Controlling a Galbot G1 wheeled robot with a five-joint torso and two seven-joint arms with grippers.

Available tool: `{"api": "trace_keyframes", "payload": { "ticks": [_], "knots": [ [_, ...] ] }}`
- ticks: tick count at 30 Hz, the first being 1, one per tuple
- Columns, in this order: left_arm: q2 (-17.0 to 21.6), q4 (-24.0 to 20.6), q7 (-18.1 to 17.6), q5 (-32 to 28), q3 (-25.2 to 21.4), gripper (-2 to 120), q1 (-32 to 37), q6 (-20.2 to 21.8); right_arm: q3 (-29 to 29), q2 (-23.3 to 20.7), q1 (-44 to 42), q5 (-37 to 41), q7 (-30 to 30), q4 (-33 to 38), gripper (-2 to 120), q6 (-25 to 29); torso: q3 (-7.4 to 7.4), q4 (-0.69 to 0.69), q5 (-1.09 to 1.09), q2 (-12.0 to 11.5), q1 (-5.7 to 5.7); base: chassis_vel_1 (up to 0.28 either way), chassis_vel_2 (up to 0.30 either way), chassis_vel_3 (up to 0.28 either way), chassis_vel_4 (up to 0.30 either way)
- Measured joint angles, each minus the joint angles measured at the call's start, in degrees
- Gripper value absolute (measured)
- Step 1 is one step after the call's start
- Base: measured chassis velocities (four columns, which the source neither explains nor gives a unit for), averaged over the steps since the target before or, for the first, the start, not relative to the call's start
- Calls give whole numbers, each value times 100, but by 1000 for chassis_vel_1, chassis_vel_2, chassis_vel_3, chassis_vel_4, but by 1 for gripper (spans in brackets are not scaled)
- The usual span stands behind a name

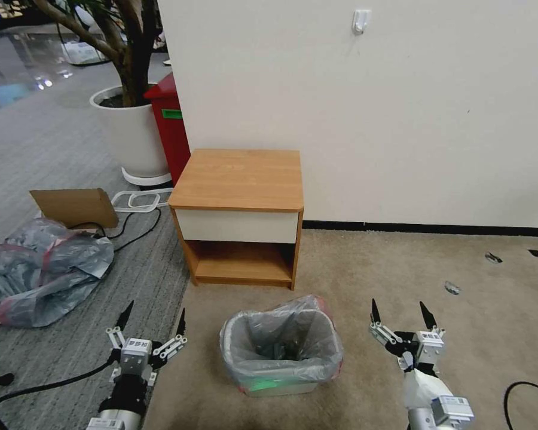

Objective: Pick up the garbage bag from the table and place it over the trash can.

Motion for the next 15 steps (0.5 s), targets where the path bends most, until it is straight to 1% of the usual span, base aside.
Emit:
{"api": "trace_keyframes", "payload": {
  "ticks": [15],
  "knots": [
    [4, 0, -26, -29, 17, 100, -15, 34, -7, -5, 7, 7, -7, 4, 100, -16, 0, 0, 0, 0, 0, 0, 0, 0, 0]
  ]
}}
